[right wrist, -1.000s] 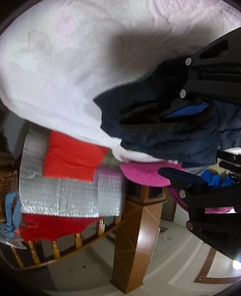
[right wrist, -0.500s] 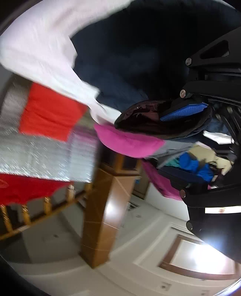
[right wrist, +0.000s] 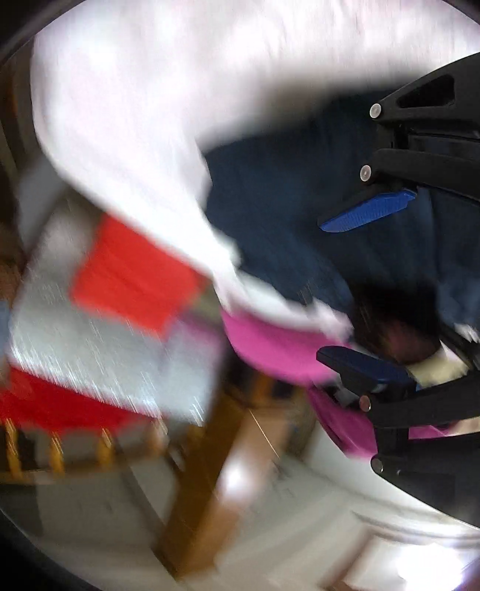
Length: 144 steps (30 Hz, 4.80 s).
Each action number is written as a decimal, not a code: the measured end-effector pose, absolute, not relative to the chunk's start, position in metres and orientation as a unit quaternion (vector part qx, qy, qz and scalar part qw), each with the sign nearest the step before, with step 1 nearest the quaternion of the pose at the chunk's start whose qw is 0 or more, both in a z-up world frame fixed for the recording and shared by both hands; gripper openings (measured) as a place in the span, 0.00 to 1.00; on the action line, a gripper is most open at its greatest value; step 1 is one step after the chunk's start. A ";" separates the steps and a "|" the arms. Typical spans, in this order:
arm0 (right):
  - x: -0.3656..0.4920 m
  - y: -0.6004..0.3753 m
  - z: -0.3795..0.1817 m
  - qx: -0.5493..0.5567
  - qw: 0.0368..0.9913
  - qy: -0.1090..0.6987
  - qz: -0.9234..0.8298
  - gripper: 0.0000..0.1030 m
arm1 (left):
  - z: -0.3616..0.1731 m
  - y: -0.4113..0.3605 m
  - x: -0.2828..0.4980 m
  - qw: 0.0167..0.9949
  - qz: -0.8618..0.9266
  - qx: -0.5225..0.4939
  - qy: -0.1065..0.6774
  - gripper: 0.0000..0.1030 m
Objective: Fold large clothes
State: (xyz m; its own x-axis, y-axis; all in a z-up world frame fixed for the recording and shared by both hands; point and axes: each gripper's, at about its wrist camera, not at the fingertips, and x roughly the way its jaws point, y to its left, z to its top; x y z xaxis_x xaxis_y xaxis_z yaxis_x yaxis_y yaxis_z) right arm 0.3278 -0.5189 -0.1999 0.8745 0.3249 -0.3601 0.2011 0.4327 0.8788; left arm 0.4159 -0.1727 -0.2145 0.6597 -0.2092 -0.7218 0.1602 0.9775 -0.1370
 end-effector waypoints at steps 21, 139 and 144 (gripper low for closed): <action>0.372 -0.510 -0.234 0.379 0.839 0.375 -0.112 0.21 | -0.213 -0.115 0.429 0.890 -0.084 -0.093 0.438 0.50; 0.398 -0.410 -0.213 0.292 0.861 0.416 -0.003 0.65 | -0.212 -0.104 0.479 0.847 -0.162 -0.196 0.466 0.73; 0.397 -0.422 -0.211 0.313 0.856 0.411 -0.009 0.65 | -0.207 -0.077 0.464 0.828 -0.186 -0.244 0.469 0.73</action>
